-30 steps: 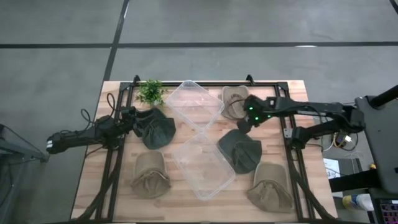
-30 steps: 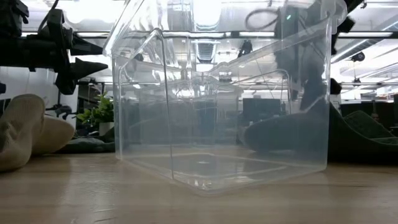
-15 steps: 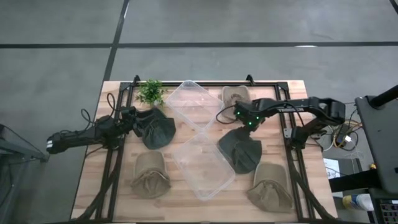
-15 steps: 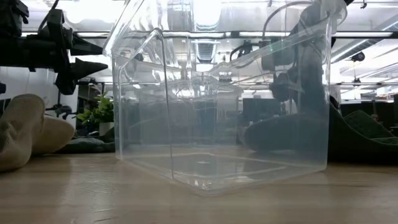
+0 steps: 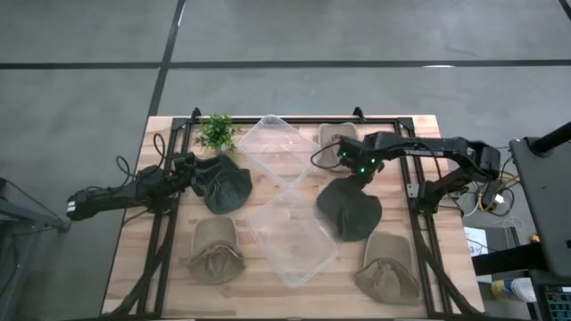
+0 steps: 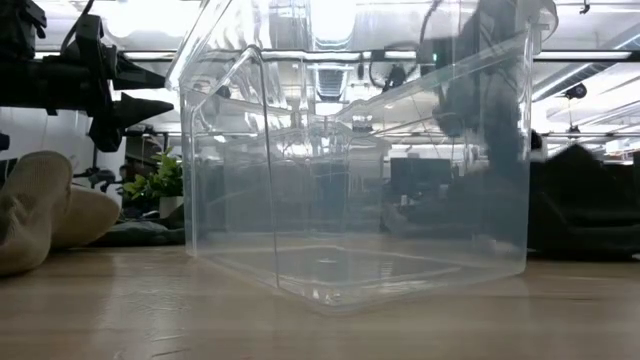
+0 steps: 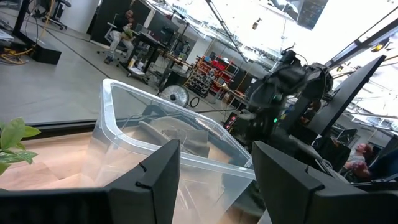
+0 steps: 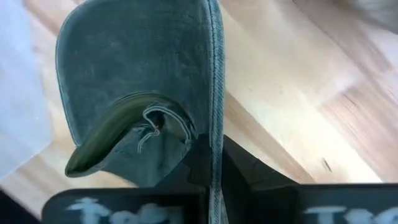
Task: Pick & Place hat
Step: Put the right black cap into the bottom transparent bin
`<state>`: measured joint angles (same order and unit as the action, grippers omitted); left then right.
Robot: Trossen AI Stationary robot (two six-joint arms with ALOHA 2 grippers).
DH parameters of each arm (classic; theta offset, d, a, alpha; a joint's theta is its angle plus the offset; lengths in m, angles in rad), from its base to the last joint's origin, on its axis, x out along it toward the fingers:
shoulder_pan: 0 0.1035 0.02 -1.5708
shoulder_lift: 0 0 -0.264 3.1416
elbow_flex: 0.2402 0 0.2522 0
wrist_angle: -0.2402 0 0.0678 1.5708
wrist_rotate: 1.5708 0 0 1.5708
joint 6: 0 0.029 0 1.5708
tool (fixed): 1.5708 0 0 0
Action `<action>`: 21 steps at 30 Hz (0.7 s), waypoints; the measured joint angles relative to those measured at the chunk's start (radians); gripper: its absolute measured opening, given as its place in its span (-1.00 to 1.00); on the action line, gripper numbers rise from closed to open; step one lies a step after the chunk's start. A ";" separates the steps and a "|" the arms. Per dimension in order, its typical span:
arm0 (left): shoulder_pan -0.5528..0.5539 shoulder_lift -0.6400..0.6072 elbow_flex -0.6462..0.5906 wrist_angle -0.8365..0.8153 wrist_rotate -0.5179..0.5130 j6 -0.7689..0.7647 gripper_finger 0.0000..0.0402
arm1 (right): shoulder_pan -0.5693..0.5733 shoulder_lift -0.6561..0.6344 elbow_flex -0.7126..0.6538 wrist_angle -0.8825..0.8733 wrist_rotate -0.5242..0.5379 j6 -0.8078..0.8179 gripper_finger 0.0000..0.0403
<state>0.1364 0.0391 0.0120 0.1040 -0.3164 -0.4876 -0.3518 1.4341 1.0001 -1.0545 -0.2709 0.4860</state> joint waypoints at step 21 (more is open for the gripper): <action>0.000 0.000 0.000 0.000 0.000 -0.012 -0.04 | -0.045 -0.025 0.636 -0.516 -0.028 0.060 -0.95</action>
<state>0.1360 0.0391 0.0120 0.1036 -0.3164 -0.4992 -0.3965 1.4094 1.6357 -1.5710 -0.2986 0.5457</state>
